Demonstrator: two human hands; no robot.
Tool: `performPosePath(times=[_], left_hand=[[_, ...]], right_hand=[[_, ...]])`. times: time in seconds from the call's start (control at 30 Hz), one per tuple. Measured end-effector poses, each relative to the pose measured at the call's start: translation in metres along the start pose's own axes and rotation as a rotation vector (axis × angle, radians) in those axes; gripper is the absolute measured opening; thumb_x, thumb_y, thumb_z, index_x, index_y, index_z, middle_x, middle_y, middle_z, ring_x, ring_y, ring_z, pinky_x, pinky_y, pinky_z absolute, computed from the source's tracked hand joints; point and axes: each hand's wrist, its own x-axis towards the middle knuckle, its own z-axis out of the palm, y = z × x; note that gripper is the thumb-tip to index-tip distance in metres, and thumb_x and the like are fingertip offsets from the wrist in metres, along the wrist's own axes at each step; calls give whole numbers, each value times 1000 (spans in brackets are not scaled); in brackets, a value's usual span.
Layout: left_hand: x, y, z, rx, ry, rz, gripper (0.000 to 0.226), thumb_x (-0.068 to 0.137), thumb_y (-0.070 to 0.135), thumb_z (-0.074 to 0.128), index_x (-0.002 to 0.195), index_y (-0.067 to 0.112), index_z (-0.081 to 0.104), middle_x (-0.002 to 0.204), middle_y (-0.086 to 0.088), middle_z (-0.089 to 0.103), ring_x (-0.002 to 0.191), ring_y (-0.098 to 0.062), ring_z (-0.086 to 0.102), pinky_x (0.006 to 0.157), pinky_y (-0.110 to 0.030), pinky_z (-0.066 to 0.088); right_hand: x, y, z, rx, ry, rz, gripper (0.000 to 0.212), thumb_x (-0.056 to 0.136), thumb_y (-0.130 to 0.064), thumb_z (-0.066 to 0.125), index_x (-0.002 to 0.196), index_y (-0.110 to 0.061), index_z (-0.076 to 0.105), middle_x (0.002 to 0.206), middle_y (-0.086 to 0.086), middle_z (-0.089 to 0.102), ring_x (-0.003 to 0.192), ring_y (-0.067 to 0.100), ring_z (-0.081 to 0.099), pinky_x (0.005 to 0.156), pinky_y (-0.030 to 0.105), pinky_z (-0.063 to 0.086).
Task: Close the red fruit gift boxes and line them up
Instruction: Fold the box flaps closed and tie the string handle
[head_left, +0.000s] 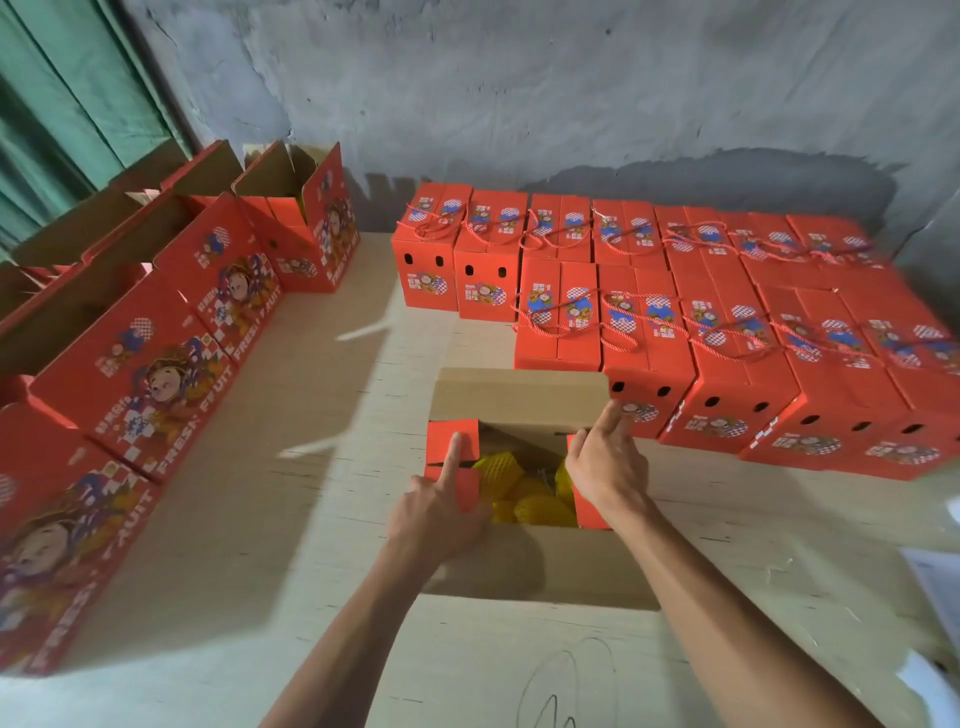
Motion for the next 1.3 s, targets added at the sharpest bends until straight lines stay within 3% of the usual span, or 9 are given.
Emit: performPosePath(times=[0.23, 0.4, 0.57, 0.7, 0.8, 0.93, 1.07, 1.2, 1.3], left_hand=[[-15, -2, 9, 35, -11, 51, 90, 95, 61, 46, 160, 42, -13, 130, -17, 44, 112, -39, 60, 94, -43, 51], [-13, -9, 11, 4, -54, 129, 68, 102, 66, 26, 161, 40, 2, 170, -19, -6, 154, -47, 8, 115, -56, 35], [0, -1, 8, -540, 309, 176, 33, 102, 27, 36, 129, 14, 49, 141, -11, 43, 124, -40, 49, 89, -42, 45], [17, -6, 13, -712, 324, 138, 78, 98, 8, 51, 163, 19, 10, 163, -4, 29, 140, -17, 40, 104, -31, 39], [27, -11, 12, -949, 272, 115, 96, 95, -1, 55, 163, 21, -9, 170, -7, 12, 154, -22, 25, 122, -45, 32], [26, -12, 8, -999, 322, 203, 94, 83, 7, 61, 161, 32, 15, 156, -3, 39, 145, -17, 42, 112, -42, 44], [18, -16, 13, -936, 440, 209, 50, 82, 43, 73, 128, 36, 53, 122, 15, 60, 115, -1, 58, 96, -33, 54], [13, -21, 17, -946, 413, 275, 55, 84, 56, 76, 129, 34, 56, 138, 17, 56, 123, 9, 54, 97, -12, 46], [11, -32, 29, -924, 421, 429, 43, 96, 42, 68, 135, 30, 55, 149, 18, 48, 133, 5, 49, 99, -9, 43]], right_hand=[[-10, 4, 5, 75, 107, 57, 62, 102, -29, 40, 156, 0, 29, 139, 21, 58, 102, 37, 68, 67, 40, 55], [-3, 3, -2, 290, 104, 208, 49, 107, -29, 34, 153, -11, 37, 136, 17, 65, 109, 41, 67, 84, 46, 53], [-6, 10, -6, 417, 99, 215, 33, 105, -19, 42, 137, -14, 47, 131, 12, 68, 111, 38, 66, 86, 44, 50], [-5, 27, -8, 576, 9, 163, 29, 105, -17, 45, 134, -16, 48, 125, 8, 67, 105, 33, 64, 81, 37, 47], [-5, 40, -6, 894, -49, 160, 22, 103, -13, 55, 124, -21, 57, 115, -2, 67, 91, 17, 61, 73, 28, 49], [-9, 38, -7, 1029, 2, 111, 35, 98, 5, 55, 103, -28, 66, 115, -13, 71, 56, 13, 59, 44, 24, 44], [-9, 42, -10, 1172, -65, 175, 41, 92, 11, 56, 91, -26, 73, 115, -18, 74, 110, 0, 66, 82, 21, 55], [-21, 48, -14, 1243, -167, 98, 44, 84, -2, 48, 113, -23, 73, 127, -24, 66, 115, -10, 60, 75, 10, 54], [-26, 60, -15, 1239, -229, -1, 62, 71, -9, 39, 128, -8, 63, 148, -5, 55, 123, -9, 54, 86, 32, 56]])
